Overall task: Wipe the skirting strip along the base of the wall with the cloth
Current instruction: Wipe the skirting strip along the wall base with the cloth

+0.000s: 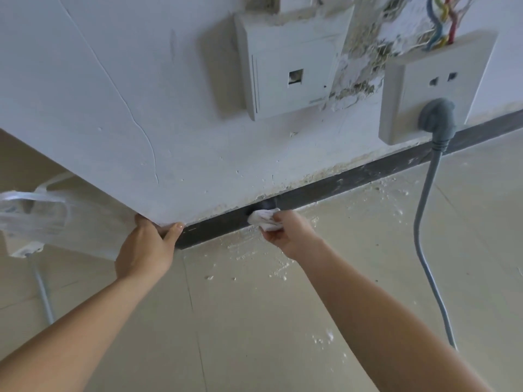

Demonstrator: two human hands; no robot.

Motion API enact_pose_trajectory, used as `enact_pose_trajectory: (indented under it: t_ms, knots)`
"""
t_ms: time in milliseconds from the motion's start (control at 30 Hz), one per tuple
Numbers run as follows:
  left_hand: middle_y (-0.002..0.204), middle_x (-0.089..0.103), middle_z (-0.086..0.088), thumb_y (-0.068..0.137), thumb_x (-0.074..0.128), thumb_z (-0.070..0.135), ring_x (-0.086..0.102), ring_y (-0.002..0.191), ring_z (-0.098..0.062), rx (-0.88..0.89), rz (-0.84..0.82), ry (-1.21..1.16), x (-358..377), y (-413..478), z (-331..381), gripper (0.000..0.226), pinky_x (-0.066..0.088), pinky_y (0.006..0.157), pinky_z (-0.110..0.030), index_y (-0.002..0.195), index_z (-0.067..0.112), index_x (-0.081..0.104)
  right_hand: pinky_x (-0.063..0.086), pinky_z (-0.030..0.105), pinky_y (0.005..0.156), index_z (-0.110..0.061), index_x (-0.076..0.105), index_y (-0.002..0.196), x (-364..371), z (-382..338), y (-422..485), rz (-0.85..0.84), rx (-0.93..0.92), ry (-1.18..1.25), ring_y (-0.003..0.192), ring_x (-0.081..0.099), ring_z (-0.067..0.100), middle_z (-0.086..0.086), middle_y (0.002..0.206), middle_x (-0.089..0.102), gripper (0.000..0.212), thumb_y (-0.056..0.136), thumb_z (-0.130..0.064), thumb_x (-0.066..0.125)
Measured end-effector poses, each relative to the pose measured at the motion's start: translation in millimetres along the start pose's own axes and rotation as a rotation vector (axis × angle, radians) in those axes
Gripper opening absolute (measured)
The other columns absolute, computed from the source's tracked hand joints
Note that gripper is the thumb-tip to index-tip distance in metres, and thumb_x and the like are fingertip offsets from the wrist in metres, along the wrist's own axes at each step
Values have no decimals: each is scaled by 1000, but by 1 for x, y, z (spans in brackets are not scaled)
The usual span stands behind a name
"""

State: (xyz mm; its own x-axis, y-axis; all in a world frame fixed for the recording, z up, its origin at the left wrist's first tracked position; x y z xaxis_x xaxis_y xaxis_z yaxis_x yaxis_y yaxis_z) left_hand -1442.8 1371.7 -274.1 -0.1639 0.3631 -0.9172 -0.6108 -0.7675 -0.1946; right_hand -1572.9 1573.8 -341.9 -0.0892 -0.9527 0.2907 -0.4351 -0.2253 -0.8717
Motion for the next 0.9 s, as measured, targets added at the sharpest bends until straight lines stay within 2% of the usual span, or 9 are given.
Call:
enact_pose_trajectory:
  t_ms: [100,200,300,367,433,567,667,767,900]
  knots:
    - [88,56,-9,91,51,52,57,86,-35,-21,-23,63,0,-1,-4,50,40,65,-35,96,5,37,50,22,55,-10,47,106,-8,-28,-1,77,-202,32,66,55,16,7,80,50,18,93,2,40]
    - [62,52,-6,96,47,45,49,61,-27,25,-149,163,7,-9,-6,45,34,55,-30,67,10,45,47,22,62,-2,58,85,-49,-55,-14,273,-331,160,61,53,16,9,73,54,10,89,2,49]
    - [56,49,-4,98,45,31,50,61,-28,185,-225,169,24,-22,18,42,34,53,-30,60,12,43,44,17,45,-4,54,78,-62,-48,-41,267,-240,2,52,46,14,8,68,52,14,90,1,48]
    - [70,59,-2,98,44,23,56,75,-28,317,-233,91,33,-29,44,29,42,61,-33,73,14,55,44,21,43,-4,53,80,-60,-37,-59,231,-213,-159,51,47,15,9,66,53,14,91,1,47]
    - [98,64,2,98,42,17,59,96,-22,472,-261,22,39,-35,70,21,46,77,-33,102,18,63,46,25,51,-5,53,77,-63,-31,-76,242,-258,-271,54,50,16,9,66,54,17,92,0,48]
    - [130,49,6,98,36,13,44,120,-14,878,-316,170,48,-44,105,33,41,94,-30,126,18,54,49,26,53,-8,57,78,-77,-38,-111,238,-321,-500,59,55,18,9,72,58,14,91,-7,51]
    - [150,30,4,97,37,12,27,137,-15,1041,-334,354,51,-41,123,45,26,111,-26,141,16,38,48,24,52,-9,58,78,-90,-58,-143,271,-351,-657,58,55,18,10,73,57,10,87,-8,53]
    - [159,11,-3,99,35,20,13,143,-21,1046,-434,469,44,-40,131,53,20,117,-33,150,16,22,47,25,55,-7,57,81,-105,-86,-184,333,-364,-800,59,53,19,9,71,55,6,85,-9,54]
    - [159,10,-6,99,37,24,12,144,-22,1191,-416,611,24,-43,147,53,25,113,-35,149,17,23,41,24,53,-10,52,70,-130,-128,-218,507,-365,-869,54,47,20,7,64,50,15,85,-13,51]
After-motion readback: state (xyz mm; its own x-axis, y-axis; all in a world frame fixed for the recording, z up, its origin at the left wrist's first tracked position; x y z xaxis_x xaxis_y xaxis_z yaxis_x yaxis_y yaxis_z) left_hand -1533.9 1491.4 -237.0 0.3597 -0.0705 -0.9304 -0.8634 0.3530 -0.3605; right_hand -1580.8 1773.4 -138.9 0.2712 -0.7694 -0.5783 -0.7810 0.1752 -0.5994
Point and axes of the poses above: each hand's wrist, its own y-axis towards the middle knuckle, its own x-axis out of the palm, z = x × y, the point moved 2 cm from there along y, towards the middle knuckle
